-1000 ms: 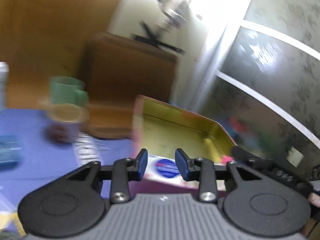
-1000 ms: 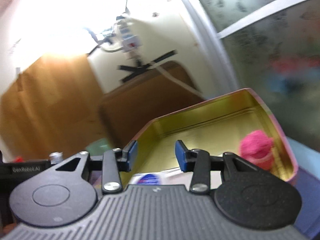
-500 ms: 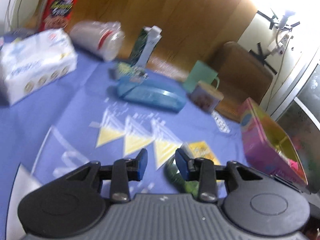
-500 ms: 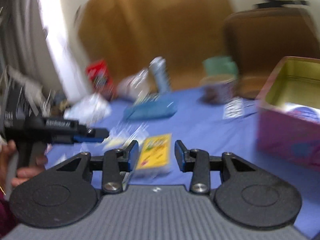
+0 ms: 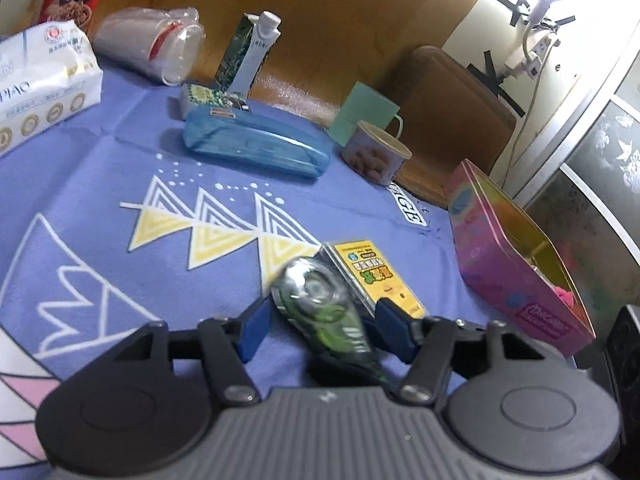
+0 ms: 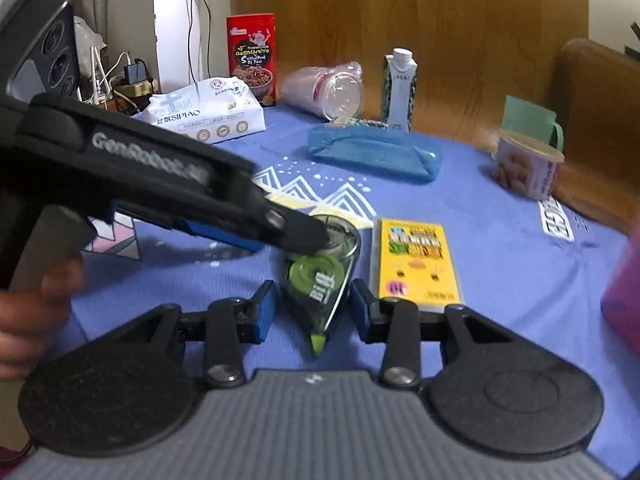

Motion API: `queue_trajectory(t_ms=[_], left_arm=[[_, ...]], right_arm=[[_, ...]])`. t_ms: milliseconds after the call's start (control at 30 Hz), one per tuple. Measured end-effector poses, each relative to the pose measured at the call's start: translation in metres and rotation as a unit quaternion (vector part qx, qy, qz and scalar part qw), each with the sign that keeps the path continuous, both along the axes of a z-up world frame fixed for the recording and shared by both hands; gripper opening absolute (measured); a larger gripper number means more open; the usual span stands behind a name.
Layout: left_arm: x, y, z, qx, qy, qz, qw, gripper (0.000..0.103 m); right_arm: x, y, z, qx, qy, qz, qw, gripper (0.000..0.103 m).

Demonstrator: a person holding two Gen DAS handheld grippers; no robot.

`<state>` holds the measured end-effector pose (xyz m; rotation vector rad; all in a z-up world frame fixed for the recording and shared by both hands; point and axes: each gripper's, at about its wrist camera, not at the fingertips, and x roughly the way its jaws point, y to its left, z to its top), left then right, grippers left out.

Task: Organize soft objects
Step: 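Grasp the green correction tape with the left gripper, then drop the correction tape into the tin with the left gripper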

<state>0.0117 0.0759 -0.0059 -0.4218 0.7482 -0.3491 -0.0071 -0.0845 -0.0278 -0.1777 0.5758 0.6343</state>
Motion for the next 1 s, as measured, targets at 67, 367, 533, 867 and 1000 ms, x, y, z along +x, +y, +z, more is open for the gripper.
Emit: queue_trajectory(t_ms=[67,367,533,867,1000], left_arm=[[-0.002,-0.002,0.000,0.004,-0.002,0.006,1.0000,0.055],[0.000,-0.025,0.040,0.003,-0.050,-0.015,0.9986,0.040],[0.021,-0.083,0.070,0.022,-0.089,-0.076,0.9929,0.040],[0.070,-0.229,0.082,0.067,-0.117,-0.198,0.9708,0.040],[0.085,-0.266,0.071,0.094,-0.116,-0.198,0.9688,0.042]], right_arm=[[0.002,0.004,-0.001,0.004,-0.004,0.000,1.000,0.040],[-0.017,-0.019,0.018,0.053,-0.070,-0.034,0.996,0.040],[-0.021,-0.061,0.039,0.071,-0.128,-0.097,0.984,0.040],[-0.018,-0.171,0.050,0.084,-0.174,-0.258,0.947,0.040],[0.003,-0.202,0.043,0.078,-0.160,-0.300,0.937,0.040]])
